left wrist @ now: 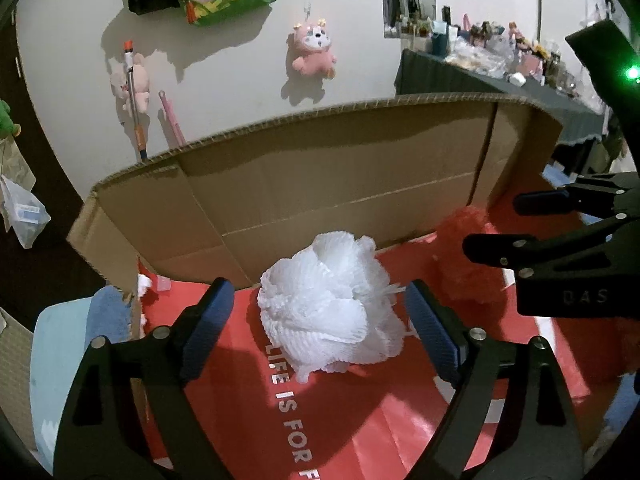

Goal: Organize soft objects
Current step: 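Open both grippers to drop the puffs onto the red liner, then withdraw both tools from the box back toward the bed items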

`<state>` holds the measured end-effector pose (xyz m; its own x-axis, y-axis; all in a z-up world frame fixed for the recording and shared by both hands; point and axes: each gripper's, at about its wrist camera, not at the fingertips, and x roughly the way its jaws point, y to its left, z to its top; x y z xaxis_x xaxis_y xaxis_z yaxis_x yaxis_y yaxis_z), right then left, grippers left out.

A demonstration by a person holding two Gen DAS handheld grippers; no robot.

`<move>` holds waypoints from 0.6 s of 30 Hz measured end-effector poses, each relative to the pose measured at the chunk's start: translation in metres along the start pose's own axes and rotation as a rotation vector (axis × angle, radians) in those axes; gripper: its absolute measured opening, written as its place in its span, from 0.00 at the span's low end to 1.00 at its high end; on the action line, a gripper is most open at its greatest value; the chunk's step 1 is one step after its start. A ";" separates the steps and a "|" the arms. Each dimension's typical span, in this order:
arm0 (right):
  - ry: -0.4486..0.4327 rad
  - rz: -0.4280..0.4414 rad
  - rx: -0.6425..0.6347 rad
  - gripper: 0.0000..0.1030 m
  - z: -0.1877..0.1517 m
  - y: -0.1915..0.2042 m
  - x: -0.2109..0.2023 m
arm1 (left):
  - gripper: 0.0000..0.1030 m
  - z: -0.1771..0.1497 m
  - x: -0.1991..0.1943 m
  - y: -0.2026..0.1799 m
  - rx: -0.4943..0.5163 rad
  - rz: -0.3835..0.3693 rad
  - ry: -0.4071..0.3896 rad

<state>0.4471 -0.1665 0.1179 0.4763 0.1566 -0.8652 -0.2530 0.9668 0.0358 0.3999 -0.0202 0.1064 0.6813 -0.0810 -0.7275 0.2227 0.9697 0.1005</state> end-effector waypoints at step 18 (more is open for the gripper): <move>-0.309 0.017 -0.002 0.96 -0.049 0.002 -0.164 | 0.97 -0.017 -0.143 0.006 -0.118 -0.096 -0.218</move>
<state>0.3267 -0.2005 0.2354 0.7057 0.2269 -0.6712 -0.2643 0.9633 0.0477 0.2921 0.0009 0.1991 0.7978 -0.2088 -0.5656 0.2189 0.9744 -0.0510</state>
